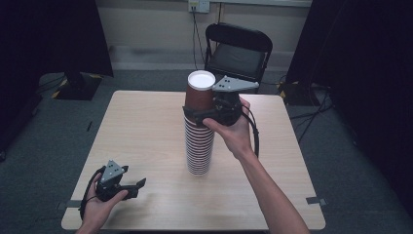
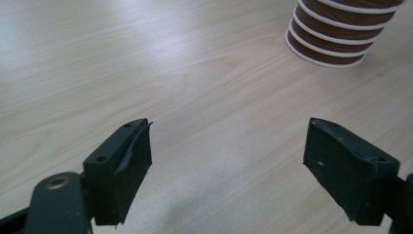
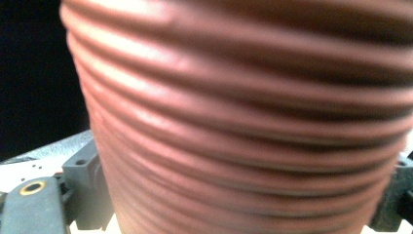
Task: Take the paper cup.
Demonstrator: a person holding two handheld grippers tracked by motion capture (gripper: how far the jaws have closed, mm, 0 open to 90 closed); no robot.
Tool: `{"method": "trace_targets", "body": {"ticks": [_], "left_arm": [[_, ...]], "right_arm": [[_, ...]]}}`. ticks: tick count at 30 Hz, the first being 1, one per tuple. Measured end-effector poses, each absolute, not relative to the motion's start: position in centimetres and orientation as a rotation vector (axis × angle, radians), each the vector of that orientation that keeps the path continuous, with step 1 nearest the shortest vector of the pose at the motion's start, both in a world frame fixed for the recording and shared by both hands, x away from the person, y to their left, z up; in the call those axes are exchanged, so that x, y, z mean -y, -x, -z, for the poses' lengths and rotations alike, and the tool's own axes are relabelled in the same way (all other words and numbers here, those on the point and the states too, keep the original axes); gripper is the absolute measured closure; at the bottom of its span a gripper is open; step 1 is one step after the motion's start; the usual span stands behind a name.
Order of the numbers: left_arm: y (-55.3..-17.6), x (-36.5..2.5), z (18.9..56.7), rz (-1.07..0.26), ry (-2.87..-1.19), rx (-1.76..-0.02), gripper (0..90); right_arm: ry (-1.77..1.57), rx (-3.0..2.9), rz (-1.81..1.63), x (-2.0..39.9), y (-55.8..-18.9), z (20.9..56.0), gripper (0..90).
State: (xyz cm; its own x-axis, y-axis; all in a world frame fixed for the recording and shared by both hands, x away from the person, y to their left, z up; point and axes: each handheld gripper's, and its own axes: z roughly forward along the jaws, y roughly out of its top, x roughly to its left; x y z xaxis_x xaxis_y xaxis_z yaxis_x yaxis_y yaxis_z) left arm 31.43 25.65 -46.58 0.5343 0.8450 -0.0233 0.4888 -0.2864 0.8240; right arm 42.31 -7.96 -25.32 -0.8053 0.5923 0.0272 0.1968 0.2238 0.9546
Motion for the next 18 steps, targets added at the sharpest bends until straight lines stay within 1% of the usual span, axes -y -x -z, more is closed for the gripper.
{"method": "trace_targets", "body": {"ticks": [18], "left_arm": [[-31.51, -25.66, 46.63, -0.539, -1.945, -1.089, 17.6]], "right_arm": [[-0.707, -2.146, -1.599, 7.90, -42.17, 25.18, 11.2]]}}
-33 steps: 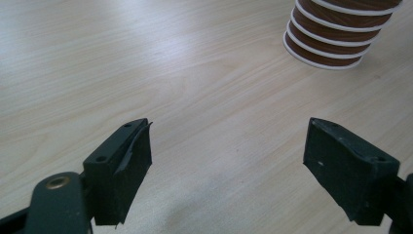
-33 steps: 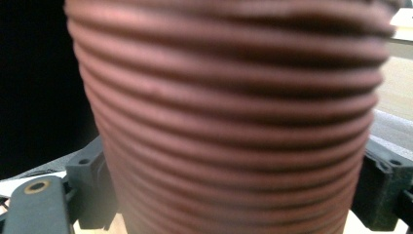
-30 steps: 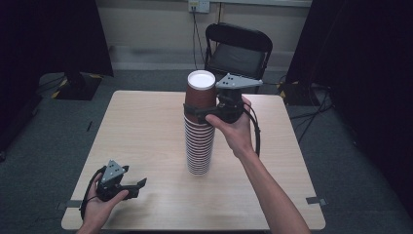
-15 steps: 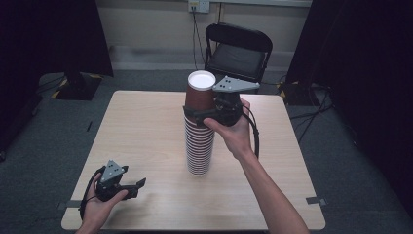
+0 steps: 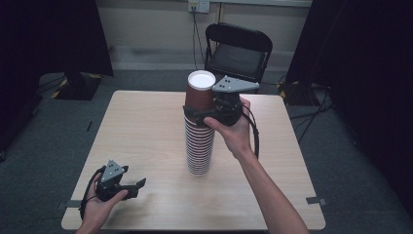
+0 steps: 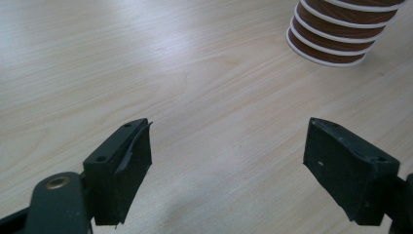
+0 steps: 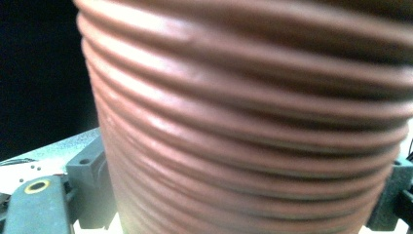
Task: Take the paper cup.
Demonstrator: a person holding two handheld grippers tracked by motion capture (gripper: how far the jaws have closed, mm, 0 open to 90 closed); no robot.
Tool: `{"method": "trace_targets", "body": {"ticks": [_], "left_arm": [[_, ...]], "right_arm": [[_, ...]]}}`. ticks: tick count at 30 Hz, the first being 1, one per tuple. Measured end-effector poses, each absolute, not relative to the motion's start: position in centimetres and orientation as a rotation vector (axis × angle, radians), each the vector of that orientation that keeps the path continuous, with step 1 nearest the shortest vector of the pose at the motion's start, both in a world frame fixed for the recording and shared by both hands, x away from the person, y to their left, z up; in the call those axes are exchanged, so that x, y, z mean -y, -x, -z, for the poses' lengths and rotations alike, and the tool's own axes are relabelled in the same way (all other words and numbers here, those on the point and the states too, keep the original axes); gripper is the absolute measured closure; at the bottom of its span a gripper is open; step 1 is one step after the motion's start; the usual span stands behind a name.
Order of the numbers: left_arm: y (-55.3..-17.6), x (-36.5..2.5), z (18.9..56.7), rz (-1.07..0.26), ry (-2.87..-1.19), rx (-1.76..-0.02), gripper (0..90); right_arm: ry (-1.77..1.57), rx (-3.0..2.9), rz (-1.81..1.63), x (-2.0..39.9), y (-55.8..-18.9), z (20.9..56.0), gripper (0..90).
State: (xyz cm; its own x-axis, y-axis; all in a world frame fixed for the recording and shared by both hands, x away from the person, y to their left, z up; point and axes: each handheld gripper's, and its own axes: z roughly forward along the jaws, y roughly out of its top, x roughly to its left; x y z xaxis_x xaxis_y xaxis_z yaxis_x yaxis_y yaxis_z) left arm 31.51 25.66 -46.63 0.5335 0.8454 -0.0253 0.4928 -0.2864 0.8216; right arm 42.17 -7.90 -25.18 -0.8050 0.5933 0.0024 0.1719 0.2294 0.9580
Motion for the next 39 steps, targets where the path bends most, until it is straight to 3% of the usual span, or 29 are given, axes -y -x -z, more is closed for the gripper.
{"method": "trace_targets", "body": {"ticks": [39], "left_arm": [[-31.6, -25.6, 46.7, -0.532, -1.948, -1.093, 17.4]], "right_arm": [[-0.704, -1.983, -1.774, 9.4, -41.5, 20.0, 13.1]]}}
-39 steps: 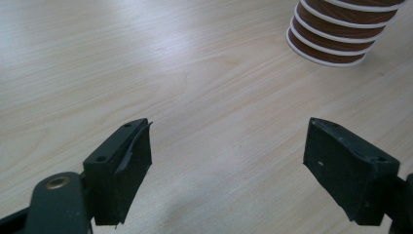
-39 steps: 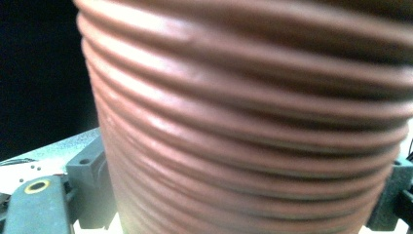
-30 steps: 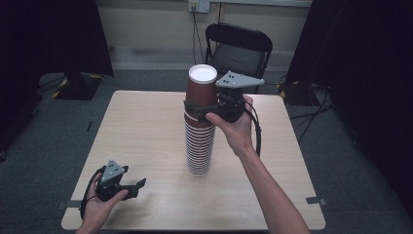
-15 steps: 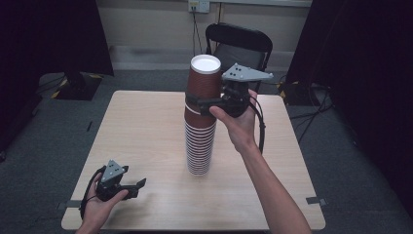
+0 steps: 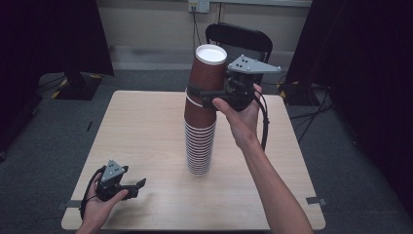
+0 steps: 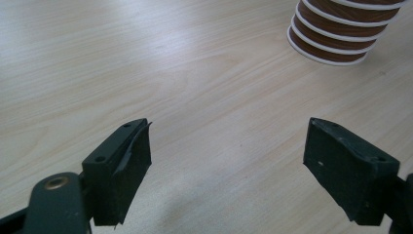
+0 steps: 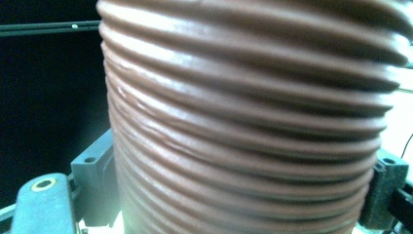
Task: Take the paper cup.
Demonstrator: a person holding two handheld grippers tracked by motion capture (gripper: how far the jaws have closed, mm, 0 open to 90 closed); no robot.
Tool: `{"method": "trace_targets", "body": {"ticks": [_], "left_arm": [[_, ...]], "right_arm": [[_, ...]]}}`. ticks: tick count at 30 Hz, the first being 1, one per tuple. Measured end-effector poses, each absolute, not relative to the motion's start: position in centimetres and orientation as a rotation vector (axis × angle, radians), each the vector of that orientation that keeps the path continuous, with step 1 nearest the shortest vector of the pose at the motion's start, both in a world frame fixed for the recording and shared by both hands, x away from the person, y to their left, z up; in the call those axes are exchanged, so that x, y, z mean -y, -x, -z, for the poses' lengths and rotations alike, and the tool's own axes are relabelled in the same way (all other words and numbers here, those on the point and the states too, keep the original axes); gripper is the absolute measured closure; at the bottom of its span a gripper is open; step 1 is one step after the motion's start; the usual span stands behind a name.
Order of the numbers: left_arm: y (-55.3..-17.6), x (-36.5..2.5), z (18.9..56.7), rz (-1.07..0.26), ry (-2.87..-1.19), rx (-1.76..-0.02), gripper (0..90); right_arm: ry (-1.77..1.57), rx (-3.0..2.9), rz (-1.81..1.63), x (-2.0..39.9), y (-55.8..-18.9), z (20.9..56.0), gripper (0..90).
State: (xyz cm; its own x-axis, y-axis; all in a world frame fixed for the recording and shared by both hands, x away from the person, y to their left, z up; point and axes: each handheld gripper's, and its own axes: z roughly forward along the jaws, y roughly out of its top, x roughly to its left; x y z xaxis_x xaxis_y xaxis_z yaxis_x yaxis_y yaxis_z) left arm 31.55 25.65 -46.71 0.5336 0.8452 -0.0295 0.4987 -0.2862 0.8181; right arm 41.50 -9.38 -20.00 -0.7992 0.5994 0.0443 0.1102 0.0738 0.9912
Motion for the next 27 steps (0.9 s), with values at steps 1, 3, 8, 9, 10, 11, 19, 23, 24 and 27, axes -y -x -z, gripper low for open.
{"method": "trace_targets", "body": {"ticks": [1, 3, 8, 9, 10, 11, 19, 23, 24, 27], "left_arm": [[-31.5, -25.6, 46.7, -0.531, -1.947, -1.093, 17.4], [-31.6, -25.6, 46.7, -0.531, -1.948, -1.094, 17.4], [-31.5, -25.6, 46.7, -0.529, -1.947, -1.094, 17.4], [-31.5, -25.6, 46.7, -0.529, -1.947, -1.093, 17.4], [-31.5, -25.7, 46.7, -0.534, -1.947, -1.094, 17.5], [-31.5, -25.7, 46.7, -0.534, -1.947, -1.094, 17.4], [-31.6, -25.6, 46.7, -0.531, -1.946, -1.095, 17.4], [-31.5, -25.6, 46.6, -0.538, -1.954, -1.075, 17.4], [-31.5, -25.5, 46.6, -0.539, -1.953, -1.072, 17.4], [-31.5, -25.5, 46.5, -0.543, -1.955, -1.060, 17.4]], "right_arm": [[-0.704, -1.983, -1.774, 9.4, -41.5, 20.0, 13.1], [-0.705, -1.974, -1.791, 9.5, -41.4, 19.6, 13.2], [-0.710, -1.954, -1.804, 9.8, -41.4, 18.9, 13.5], [-0.710, -1.950, -1.803, 9.9, -41.4, 18.7, 13.6], [-0.711, -1.941, -1.803, 10.0, -41.4, 18.5, 13.7], [-0.711, -1.941, -1.803, 10.0, -41.4, 18.5, 13.7], [-0.703, -1.904, -1.825, 10.7, -41.1, 17.5, 14.0], [-0.706, -1.892, -1.823, 11.1, -41.0, 17.2, 14.2], [-0.711, -1.888, -1.825, 11.2, -41.0, 17.2, 14.2], [-0.718, -1.877, -1.822, 11.5, -41.1, 17.1, 14.3]]}}
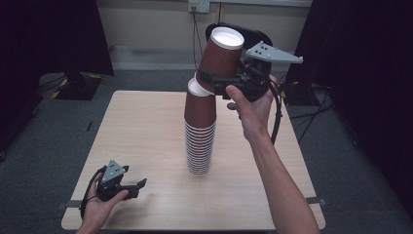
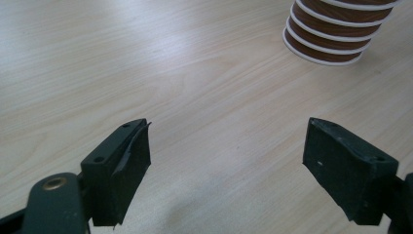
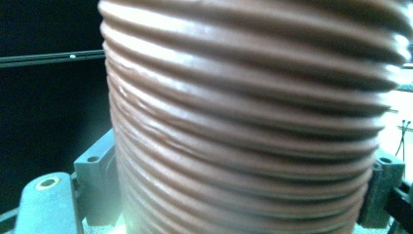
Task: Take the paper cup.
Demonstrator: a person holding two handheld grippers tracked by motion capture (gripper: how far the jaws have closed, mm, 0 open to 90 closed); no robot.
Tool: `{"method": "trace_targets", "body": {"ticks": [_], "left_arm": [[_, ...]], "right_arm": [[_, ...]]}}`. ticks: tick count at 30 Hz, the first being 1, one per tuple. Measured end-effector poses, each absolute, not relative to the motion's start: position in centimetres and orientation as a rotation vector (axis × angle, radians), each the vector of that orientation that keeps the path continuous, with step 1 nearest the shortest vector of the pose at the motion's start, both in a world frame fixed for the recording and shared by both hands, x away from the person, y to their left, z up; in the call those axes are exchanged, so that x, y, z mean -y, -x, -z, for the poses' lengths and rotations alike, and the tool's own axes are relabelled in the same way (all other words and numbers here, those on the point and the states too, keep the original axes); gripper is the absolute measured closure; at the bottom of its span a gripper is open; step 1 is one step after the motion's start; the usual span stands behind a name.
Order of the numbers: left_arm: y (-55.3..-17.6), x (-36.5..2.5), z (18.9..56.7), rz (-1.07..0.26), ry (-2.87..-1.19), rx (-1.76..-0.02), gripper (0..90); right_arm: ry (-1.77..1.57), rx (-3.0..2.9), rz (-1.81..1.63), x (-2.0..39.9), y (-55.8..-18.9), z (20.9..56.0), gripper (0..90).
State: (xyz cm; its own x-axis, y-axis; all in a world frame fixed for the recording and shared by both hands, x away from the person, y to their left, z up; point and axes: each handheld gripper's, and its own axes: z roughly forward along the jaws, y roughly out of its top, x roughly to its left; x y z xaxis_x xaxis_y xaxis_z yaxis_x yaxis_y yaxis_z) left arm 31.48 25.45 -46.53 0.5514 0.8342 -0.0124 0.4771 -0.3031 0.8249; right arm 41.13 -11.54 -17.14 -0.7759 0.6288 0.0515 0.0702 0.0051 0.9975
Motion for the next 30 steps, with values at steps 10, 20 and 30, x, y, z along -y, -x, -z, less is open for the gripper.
{"method": "trace_targets", "body": {"ticks": [10, 20, 30], "left_arm": [[-31.4, -25.5, 46.5, -0.546, -1.948, -1.055, 17.4], [-31.4, -25.4, 46.6, -0.554, -1.958, -1.068, 17.5], [-31.2, -25.3, 46.6, -0.566, -1.952, -1.047, 18.0]], "right_arm": [[-0.737, -1.849, -1.803, 13.0, -41.2, 16.7, 14.6], [-0.780, -1.831, -1.751, 15.2, -41.3, 17.1, 14.8], [-0.845, -1.837, -1.713, 16.9, -41.3, 18.9, 14.8]]}}
